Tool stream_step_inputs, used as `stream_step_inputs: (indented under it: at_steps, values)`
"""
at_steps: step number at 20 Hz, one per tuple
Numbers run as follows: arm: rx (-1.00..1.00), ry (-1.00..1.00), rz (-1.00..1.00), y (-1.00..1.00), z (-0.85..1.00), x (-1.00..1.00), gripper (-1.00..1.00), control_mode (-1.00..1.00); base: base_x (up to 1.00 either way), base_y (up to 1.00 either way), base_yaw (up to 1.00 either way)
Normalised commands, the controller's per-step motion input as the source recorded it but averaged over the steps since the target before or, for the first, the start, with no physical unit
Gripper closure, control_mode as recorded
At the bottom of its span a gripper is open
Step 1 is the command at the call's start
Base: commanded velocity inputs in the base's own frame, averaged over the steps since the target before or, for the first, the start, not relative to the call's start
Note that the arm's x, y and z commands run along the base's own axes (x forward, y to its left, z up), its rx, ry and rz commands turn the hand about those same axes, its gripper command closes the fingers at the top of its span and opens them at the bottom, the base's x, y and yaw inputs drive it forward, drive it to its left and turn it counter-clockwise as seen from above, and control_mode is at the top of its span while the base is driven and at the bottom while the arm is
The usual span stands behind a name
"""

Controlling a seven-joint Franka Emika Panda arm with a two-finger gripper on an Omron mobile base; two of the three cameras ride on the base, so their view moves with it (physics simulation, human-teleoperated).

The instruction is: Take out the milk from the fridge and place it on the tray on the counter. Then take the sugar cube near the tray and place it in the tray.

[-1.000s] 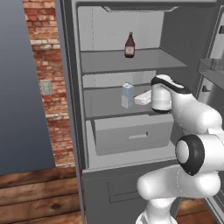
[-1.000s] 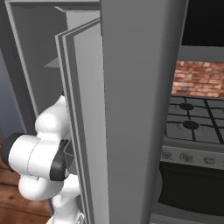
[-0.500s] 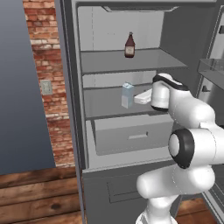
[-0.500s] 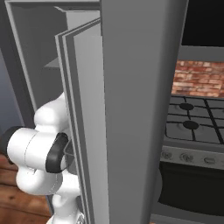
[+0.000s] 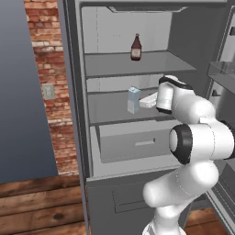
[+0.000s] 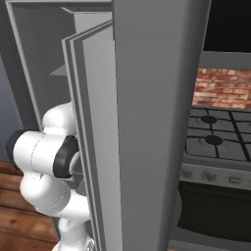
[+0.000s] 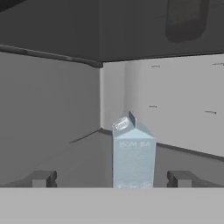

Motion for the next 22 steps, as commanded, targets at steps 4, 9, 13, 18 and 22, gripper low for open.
stream_step_inputs:
  at_steps: [4, 9, 13, 18, 22]
  values:
    - [0.0, 0.0, 0.0, 0.0, -0.01, 0.29, -1.0, -1.0, 0.0, 0.0, 0.0]
    - [0.0, 0.01, 0.0, 0.0, -0.03, 0.41, -1.0, -1.0, 0.0, 0.0, 0.0]
    - [0.0, 0.0, 0.0, 0.01, -0.08, 0.36, -1.0, -1.0, 0.0, 0.0, 0.0]
    - [0.0, 0.0, 0.0, 0.13, -0.07, 0.2, -1.0, -1.0, 0.0, 0.0, 0.0]
    - [0.0, 0.0, 0.0, 0.08, -0.02, 0.11, -1.0, -1.0, 0.0, 0.0, 0.0]
